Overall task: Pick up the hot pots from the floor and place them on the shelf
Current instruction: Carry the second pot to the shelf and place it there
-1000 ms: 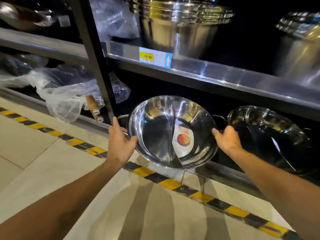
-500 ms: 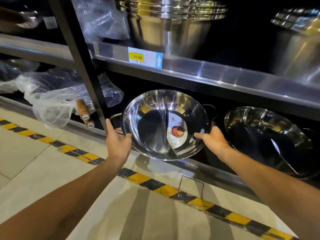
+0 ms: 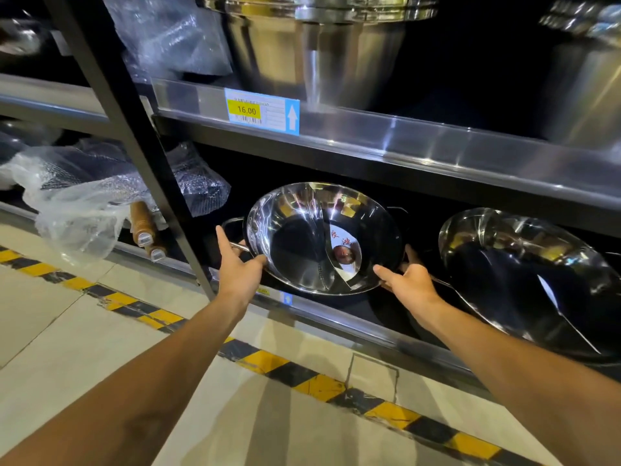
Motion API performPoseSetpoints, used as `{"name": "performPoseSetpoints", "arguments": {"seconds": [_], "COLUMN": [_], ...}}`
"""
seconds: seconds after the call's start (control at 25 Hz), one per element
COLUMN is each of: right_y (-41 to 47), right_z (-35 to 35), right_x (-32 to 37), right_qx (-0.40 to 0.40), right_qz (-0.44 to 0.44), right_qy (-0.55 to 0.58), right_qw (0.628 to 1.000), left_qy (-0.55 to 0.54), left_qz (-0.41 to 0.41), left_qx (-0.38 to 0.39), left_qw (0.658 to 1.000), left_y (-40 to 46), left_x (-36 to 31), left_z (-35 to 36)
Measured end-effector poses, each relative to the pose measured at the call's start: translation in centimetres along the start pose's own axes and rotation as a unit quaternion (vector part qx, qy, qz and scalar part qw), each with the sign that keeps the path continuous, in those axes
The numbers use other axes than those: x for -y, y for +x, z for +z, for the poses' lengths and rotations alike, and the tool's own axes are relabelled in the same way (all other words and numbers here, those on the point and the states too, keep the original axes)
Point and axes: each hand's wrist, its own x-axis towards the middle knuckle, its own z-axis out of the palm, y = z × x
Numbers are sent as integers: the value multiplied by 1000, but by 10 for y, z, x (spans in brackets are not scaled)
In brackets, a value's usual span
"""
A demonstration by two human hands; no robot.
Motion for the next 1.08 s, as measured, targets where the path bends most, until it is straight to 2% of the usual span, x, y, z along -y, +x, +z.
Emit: {"name": "performPoseSetpoints", "arguments": {"seconds": [0.16, 0.48, 0.56, 0.64, 0.76, 0.84, 0.92, 1.0, 1.08], "right_y": [3, 3, -5, -17, -26, -29, -30, -29, -25], "right_z": [3, 1, -3, -7, -11, -13, -13, -13, -10], "right_x": [-11, -13, -10, -11, -18, -20, -22, -26, -27], "right_qx": [-4, 42, 42, 36, 32, 39, 53, 67, 71], "right_qz": [-10, -37, -61, -89, -137, -176, -199, -197, -191], "right_qy": [-3, -137, -210, -294, -389, -424, -484, -518, -523], "right_qw": [1000, 989, 975, 951, 910, 888, 850, 830, 827], "left_qy": [4, 50, 129, 229, 321, 397, 485, 544, 582], "left_qz": [-28, -37, 23, 87, 88, 181, 292, 312, 301], "left_qx": [40, 59, 54, 50, 34, 30, 86, 153, 164], "left_qw": [999, 996, 990, 968, 942, 899, 820, 764, 737], "left_y": [8, 8, -3, -18, -40, -55, -64, -63, -53], "left_x": [12, 20, 15, 16, 23, 31, 45, 57, 63], "left_z": [0, 2, 0, 0, 3, -3, -15, -26, -30]}}
